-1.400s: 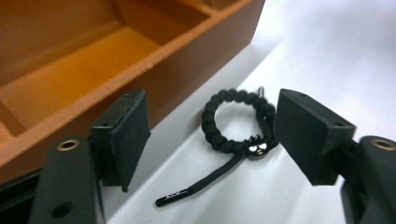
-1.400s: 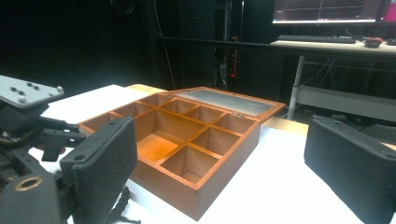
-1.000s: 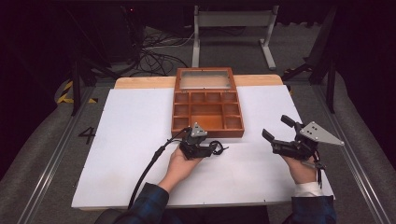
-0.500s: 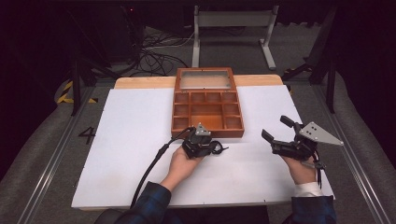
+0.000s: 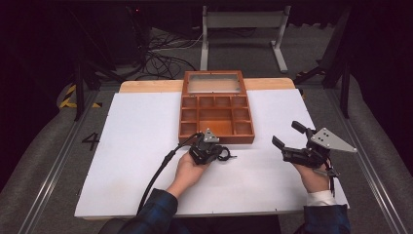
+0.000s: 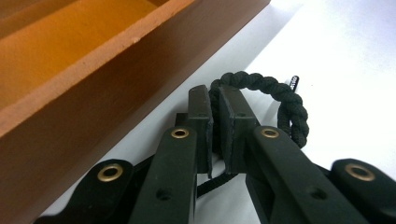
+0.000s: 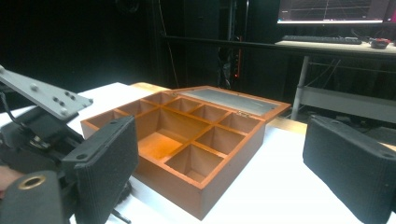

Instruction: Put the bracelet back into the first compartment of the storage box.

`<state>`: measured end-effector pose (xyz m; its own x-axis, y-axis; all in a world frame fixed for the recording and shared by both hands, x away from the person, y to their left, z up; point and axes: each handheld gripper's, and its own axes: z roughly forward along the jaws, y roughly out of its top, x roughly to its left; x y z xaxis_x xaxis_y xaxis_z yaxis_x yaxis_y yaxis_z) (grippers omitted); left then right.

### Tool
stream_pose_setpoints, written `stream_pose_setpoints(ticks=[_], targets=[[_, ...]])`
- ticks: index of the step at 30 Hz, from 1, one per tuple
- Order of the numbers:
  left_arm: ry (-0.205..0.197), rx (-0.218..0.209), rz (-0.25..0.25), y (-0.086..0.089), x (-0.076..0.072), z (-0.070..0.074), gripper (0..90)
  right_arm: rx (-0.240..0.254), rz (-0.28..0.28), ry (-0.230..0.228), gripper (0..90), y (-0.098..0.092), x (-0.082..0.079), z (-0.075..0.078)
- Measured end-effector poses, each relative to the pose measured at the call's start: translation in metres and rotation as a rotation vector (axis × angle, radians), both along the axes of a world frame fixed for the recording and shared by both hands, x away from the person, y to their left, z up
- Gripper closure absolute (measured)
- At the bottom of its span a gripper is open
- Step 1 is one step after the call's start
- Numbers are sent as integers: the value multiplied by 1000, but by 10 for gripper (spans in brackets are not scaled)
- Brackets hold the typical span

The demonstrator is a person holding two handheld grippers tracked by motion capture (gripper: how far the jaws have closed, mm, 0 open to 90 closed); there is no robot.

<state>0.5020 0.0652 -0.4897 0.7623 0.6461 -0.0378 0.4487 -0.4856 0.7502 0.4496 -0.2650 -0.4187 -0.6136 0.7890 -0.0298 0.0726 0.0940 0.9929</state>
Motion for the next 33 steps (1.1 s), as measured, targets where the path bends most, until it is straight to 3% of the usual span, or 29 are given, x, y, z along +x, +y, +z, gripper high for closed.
stream_pose_setpoints(ticks=[19,25,33], targets=[[-134,-46,29,15,-3,26,841,-14,-7,12,98,1,2,-3],[-156,-73,48,22,-2,36,841,-8,-8,14,85,0,3,-5],[-182,-75,57,27,2,42,840,-17,-11,18,78,0,4,-6]])
